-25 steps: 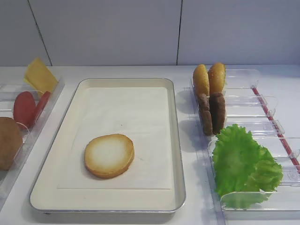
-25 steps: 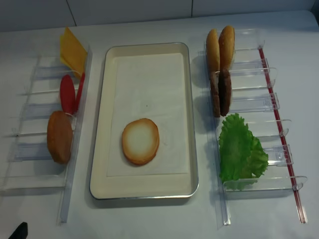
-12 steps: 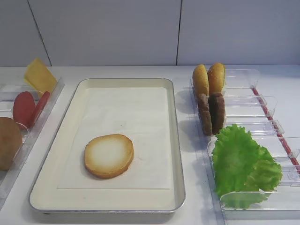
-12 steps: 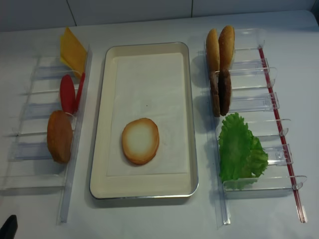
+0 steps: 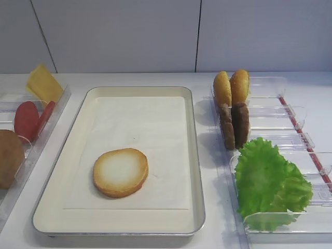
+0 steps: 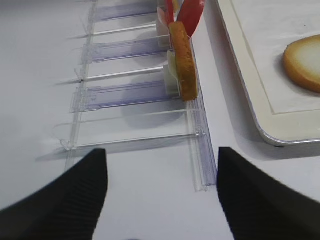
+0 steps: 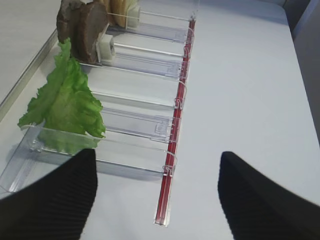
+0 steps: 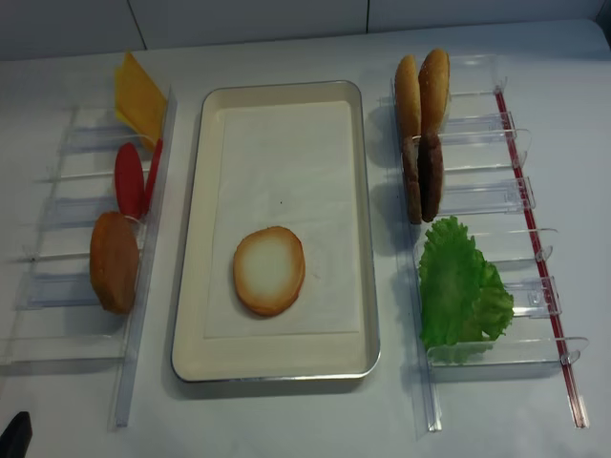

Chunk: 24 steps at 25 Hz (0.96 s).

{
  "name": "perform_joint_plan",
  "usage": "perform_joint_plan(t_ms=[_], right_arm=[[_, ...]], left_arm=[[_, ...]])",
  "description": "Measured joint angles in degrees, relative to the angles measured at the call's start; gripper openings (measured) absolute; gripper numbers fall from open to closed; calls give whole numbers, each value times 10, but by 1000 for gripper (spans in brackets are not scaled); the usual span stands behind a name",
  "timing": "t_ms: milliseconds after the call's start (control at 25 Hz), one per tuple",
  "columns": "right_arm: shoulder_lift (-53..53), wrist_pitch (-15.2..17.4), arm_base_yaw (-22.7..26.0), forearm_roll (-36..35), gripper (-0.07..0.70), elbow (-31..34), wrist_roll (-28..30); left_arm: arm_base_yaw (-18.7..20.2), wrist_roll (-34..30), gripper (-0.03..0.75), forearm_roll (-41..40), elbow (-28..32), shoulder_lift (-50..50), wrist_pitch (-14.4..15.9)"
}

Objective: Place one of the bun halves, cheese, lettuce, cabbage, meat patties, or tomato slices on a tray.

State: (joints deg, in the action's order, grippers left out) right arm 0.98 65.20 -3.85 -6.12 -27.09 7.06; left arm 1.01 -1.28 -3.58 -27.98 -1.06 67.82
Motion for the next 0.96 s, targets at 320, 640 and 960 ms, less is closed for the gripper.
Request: perform_joint_plan(t_ms=[320, 640, 960], right_arm=[[0, 0, 0, 0, 519, 0, 0], [0, 0, 0, 0, 519, 0, 0], [0, 0, 0, 0, 519, 0, 0]], left_arm=[[0, 0, 456, 0, 0, 0, 0], [0, 0, 456, 0, 0, 0, 0], [0, 0, 456, 0, 0, 0, 0]])
